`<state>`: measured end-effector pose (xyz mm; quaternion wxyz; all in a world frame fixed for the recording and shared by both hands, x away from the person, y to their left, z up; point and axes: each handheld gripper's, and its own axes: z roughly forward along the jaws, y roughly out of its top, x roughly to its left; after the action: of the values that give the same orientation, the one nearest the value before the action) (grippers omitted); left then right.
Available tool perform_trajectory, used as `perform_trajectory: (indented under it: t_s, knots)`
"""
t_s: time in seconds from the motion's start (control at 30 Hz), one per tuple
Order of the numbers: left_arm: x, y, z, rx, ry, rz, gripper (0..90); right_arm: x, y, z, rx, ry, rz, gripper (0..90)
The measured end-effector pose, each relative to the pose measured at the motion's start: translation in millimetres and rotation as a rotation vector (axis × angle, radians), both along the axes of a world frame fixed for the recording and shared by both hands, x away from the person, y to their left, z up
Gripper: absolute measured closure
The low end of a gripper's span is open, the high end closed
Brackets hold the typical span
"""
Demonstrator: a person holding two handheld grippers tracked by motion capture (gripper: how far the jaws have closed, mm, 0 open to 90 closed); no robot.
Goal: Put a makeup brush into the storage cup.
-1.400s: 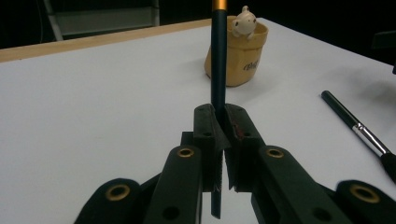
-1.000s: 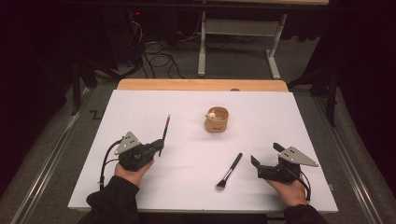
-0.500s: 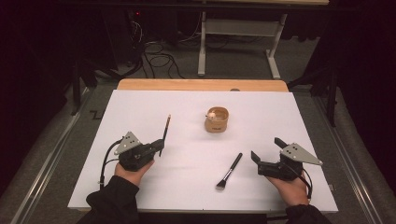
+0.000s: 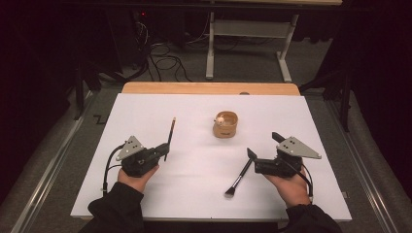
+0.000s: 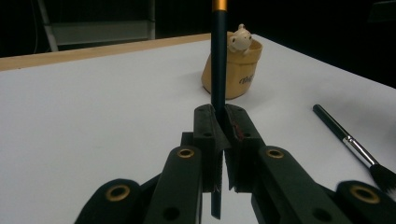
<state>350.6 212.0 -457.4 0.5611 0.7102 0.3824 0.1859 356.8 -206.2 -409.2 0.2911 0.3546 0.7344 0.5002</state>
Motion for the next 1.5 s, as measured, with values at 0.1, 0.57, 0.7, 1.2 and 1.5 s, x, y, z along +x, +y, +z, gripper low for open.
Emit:
perform_trajectory:
  t_s: [0.1, 0.57, 0.7, 1.2, 1.5]
  knots:
    - [0.1, 1.1, 0.6, 0.002, -0.001, 0.0, 84.1, 2.8, 9.8, 2.9, 0.004, 0.003, 0.012, 4.2]
    - [-0.7, 0.6, 1.9, 0.002, -0.012, -0.001, 84.1, 9.8, 47.6, 7.1, -0.014, -0.008, 0.064, 5.9]
    - [-0.7, 1.1, 2.2, 0.004, -0.013, -0.002, 84.1, 10.6, 57.9, 8.1, -0.01, -0.014, 0.082, 6.4]
    - [-2.2, -4.2, 2.4, 0.02, -0.02, -0.027, 84.1, 1.6, 80.1, -0.3, -0.002, -0.019, 0.14, 7.8]
    - [-1.1, -16.6, 11.0, 0.044, -0.028, -0.054, 84.1, -0.3, 69.1, 2.8, 0.044, -0.015, 0.142, 9.0]
